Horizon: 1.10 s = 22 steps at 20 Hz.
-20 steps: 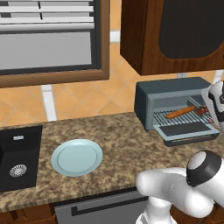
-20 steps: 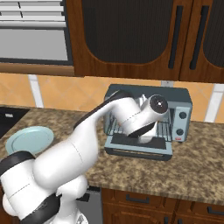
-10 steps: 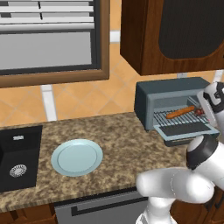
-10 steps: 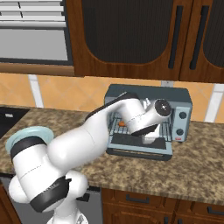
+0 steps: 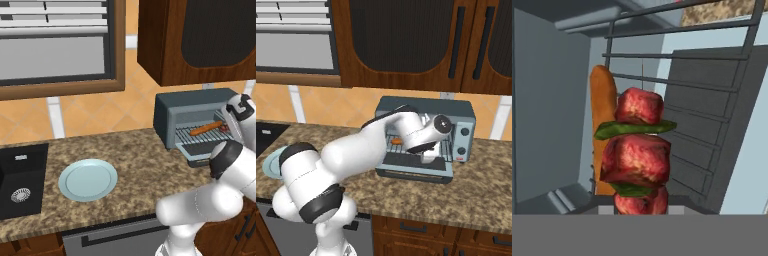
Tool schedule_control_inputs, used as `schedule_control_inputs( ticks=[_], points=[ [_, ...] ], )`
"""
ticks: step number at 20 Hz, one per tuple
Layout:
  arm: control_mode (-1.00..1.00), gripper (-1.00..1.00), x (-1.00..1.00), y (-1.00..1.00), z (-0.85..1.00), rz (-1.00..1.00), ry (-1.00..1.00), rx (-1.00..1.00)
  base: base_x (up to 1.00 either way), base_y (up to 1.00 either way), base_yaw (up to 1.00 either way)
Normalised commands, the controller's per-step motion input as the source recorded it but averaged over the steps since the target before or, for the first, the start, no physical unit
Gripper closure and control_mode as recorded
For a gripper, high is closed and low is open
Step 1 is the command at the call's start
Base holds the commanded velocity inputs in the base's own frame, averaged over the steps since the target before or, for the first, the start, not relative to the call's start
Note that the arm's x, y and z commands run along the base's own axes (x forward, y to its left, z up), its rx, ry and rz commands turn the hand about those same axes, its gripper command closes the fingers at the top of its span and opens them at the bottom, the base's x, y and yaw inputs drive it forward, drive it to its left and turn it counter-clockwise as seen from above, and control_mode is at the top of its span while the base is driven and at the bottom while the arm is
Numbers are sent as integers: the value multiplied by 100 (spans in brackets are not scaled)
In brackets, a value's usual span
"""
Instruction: Pick up the kebab skewer and baguette bread, and place them inside the toaster oven. Close the toaster oven door and start by setting the timer.
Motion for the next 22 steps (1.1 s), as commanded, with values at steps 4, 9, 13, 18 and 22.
schedule_control_inputs(
  ticks=[4, 9, 13, 18, 22],
  points=[
    [-100, 100, 28, -8, -9, 0, 0, 0, 0, 0, 0],
    [-100, 100, 27, 0, -9, 0, 0, 0, 0, 0, 0],
    [-100, 100, 25, 0, -17, 0, 0, 0, 0, 0, 0],
    [-100, 100, 21, 0, -22, 0, 0, 0, 0, 0, 0],
    [-100, 100, 27, 0, -18, 0, 0, 0, 0, 0, 0]
  ],
)
